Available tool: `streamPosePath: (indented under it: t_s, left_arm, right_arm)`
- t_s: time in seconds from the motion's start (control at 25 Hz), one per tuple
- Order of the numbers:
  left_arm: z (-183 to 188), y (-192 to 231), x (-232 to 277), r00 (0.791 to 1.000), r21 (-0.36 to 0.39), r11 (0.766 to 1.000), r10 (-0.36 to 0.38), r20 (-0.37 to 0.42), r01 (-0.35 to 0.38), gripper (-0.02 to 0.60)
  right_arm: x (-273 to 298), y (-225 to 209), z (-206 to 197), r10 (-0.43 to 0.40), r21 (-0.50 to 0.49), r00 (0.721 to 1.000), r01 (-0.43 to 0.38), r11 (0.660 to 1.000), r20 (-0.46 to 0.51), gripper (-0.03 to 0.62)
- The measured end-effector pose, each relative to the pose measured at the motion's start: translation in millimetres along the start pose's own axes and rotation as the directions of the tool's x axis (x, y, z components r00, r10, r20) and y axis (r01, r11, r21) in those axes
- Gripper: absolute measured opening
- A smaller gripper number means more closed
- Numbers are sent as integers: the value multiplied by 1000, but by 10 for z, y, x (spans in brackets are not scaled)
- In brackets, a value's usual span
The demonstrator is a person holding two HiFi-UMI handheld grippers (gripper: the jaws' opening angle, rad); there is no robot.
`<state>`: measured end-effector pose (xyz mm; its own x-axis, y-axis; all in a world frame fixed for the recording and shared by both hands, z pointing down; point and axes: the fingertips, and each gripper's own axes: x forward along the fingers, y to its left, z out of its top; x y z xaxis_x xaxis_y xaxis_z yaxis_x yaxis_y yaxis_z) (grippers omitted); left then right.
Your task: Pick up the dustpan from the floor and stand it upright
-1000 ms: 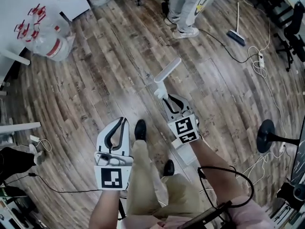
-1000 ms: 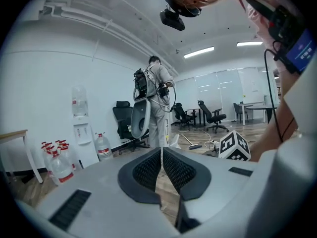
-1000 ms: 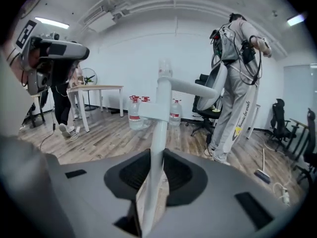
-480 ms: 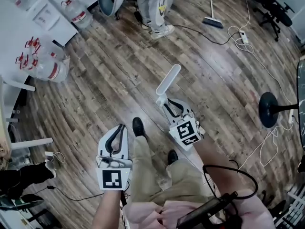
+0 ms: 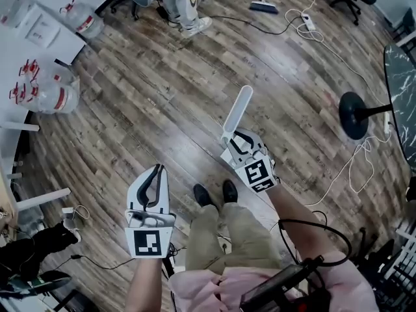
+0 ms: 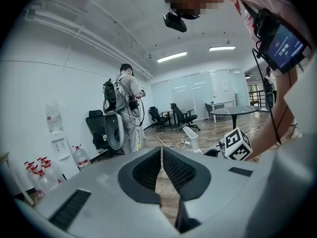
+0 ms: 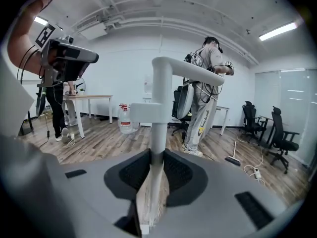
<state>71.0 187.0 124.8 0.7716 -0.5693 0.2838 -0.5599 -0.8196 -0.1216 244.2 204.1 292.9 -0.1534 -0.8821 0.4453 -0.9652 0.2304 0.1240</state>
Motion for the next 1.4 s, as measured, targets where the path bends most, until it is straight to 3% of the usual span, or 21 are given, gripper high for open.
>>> streamPosePath:
  t_s: [0.36,0.64,1.0,1.4]
  left_arm:
    - [67,-261,-270,999,13,999,-44,9,44,23]
    - [472,-433,-457,993,82,993,-94,64,89,23]
    - [785,-631,-687,991,115,990,-92,99,80,23]
    - [1084,-767,-888,981,111,991,-86,175,68,23]
  right_arm:
    - [-552,-77,-259,-93,29,994,95,995,-54,90]
    - [-904,-9,-539,-125,48,983,132,990,-135,92]
    - [-1172,110,-716,-84,67,975,100,993,-204,152]
    - [-1580,143,-636,-99,146,972,132,980,-212,158]
